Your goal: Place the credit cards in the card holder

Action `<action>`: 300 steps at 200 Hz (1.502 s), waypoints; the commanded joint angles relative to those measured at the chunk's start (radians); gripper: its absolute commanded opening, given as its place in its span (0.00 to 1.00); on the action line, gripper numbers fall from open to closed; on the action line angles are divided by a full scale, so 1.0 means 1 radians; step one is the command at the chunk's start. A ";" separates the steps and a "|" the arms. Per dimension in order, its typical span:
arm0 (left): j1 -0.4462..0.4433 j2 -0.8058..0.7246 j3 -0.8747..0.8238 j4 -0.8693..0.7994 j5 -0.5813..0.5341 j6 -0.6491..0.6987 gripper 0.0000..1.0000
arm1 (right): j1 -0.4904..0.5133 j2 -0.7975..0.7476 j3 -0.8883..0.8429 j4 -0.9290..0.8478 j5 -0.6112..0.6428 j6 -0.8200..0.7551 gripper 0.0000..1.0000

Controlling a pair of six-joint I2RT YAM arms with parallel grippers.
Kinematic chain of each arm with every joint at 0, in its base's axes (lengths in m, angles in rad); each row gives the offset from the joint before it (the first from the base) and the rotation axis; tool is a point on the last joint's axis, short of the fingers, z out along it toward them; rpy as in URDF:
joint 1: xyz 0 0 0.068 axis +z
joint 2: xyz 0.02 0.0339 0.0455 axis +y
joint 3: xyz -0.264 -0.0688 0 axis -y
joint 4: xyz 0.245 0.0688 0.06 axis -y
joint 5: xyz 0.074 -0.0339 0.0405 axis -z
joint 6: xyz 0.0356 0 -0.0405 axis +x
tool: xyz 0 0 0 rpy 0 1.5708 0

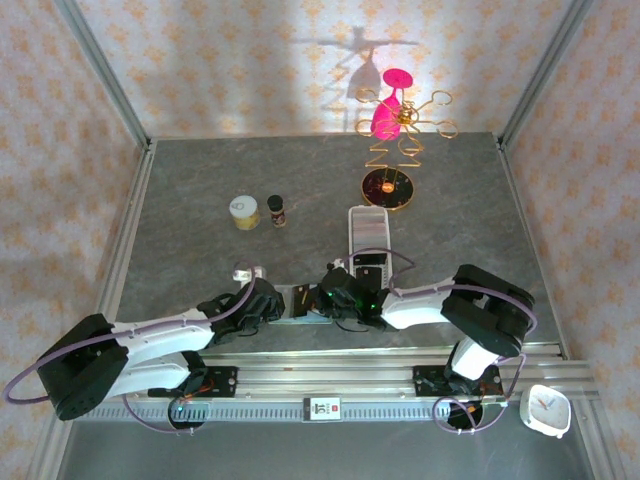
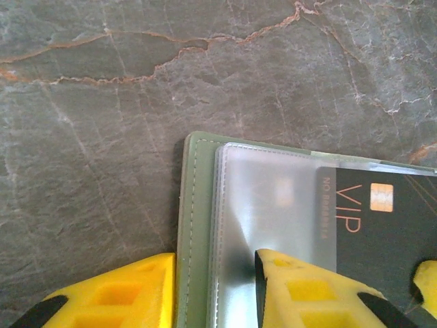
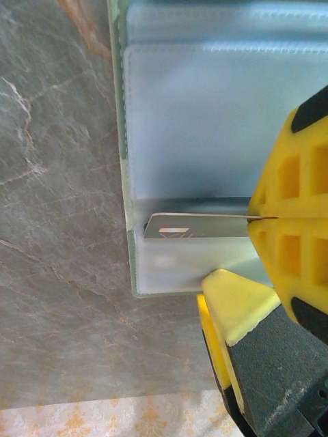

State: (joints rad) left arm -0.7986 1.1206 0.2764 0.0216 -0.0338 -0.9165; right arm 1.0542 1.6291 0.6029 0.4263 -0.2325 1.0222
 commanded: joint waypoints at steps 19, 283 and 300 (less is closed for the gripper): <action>-0.008 0.032 -0.041 -0.002 0.077 -0.033 0.35 | 0.013 0.053 0.033 -0.005 -0.045 0.010 0.00; -0.008 -0.018 -0.086 0.072 0.105 -0.066 0.41 | 0.026 0.130 0.256 -0.292 0.002 -0.139 0.04; -0.008 -0.024 -0.091 0.073 0.097 -0.065 0.41 | 0.025 0.135 0.253 -0.253 -0.025 -0.134 0.04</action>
State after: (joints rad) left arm -0.7986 1.0813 0.2264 0.1024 -0.0257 -0.9489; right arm 1.0710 1.7462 0.8379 0.1307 -0.2352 0.8997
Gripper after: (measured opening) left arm 0.411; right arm 0.050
